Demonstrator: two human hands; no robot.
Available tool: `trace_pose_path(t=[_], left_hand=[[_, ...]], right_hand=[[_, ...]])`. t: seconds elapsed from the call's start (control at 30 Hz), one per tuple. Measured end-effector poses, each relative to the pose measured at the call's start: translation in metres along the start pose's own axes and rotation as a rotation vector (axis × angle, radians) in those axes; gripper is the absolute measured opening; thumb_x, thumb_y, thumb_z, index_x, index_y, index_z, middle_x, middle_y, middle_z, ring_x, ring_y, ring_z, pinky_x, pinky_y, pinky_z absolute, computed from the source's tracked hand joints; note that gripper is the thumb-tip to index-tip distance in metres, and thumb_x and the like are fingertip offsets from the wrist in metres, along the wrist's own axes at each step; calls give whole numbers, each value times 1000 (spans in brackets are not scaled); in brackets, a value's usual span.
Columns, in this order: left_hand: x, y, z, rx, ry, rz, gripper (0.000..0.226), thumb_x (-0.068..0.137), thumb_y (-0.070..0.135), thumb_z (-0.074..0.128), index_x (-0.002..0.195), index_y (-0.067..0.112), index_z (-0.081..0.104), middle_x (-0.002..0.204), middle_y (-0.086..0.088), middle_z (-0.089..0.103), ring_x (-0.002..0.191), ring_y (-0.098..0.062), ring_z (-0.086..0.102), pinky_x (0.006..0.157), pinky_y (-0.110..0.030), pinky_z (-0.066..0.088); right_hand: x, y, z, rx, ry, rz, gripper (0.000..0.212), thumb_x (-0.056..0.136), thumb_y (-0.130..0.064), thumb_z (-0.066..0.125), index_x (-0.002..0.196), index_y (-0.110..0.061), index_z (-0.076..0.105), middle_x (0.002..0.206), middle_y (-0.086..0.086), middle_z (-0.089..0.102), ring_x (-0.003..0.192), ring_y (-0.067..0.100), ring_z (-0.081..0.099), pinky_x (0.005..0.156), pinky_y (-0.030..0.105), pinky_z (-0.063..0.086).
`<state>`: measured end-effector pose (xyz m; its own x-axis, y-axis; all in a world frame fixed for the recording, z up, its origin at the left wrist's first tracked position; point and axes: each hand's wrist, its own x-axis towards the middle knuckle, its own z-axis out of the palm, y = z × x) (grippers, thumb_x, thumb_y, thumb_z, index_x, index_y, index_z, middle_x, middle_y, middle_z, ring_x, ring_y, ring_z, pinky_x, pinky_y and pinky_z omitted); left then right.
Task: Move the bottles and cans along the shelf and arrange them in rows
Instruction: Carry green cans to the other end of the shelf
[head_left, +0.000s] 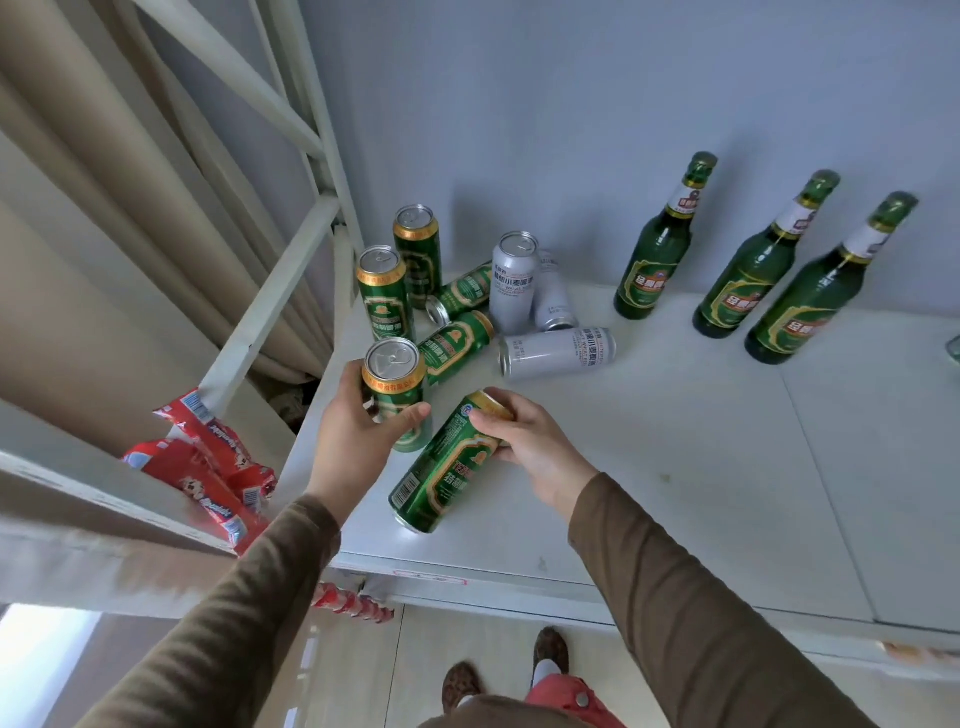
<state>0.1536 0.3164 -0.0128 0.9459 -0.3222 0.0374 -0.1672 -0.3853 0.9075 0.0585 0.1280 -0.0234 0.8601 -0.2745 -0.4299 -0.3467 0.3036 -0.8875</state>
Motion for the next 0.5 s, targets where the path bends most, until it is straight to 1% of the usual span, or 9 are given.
trace_pose_path(t=[0.07,0.1,0.17,0.23,0.3,0.4,0.5], left_hand=[[0,10,14,-8,-31,34,57,75,28,88,119,28,52,109,21,67,96,9,63,89,-32,55],[-1,17,22,-10,-50,52,58,75,28,88,120,29,52,110,19,67,97,7,63,89,-33,55],[-2,30,41,-18,-92,84,61,74,30,89,123,30,52,113,16,68,98,3,64,89,-33,55],[-3,45,62,-17,-127,113,63,73,34,89,124,26,53,113,15,68,99,0,65,87,-30,54],[-7,62,87,-2,-168,143,60,73,36,89,120,25,54,111,16,68,97,2,64,83,-26,53],[-16,89,132,-30,-241,174,57,73,30,89,119,25,55,109,17,68,92,5,63,82,-26,53],[-30,115,182,-55,-312,193,59,73,29,89,120,27,55,111,19,66,98,2,63,85,-28,53]], right_hand=[[-11,-4,-18,-11,47,-55,40,89,-14,76,127,-16,63,108,3,70,97,18,69,97,43,55],[-17,-7,-28,-12,74,-86,40,88,-13,76,126,-17,64,107,2,71,97,17,69,95,41,55],[-32,-12,-49,-28,134,-149,44,87,-12,78,128,-18,63,108,-1,72,98,14,70,89,33,57],[-48,-17,-74,-58,198,-207,53,84,-13,80,133,-18,60,113,-2,72,103,14,71,93,31,56],[-67,-23,-101,-86,260,-257,60,83,-12,81,138,-17,57,118,-1,70,107,15,70,96,30,55],[-100,-35,-145,-106,345,-323,64,84,-11,81,141,-17,55,124,-3,67,108,9,68,93,22,54],[-133,-44,-194,-168,423,-372,68,83,-15,82,144,-19,53,130,-4,63,115,6,63,100,23,52]])
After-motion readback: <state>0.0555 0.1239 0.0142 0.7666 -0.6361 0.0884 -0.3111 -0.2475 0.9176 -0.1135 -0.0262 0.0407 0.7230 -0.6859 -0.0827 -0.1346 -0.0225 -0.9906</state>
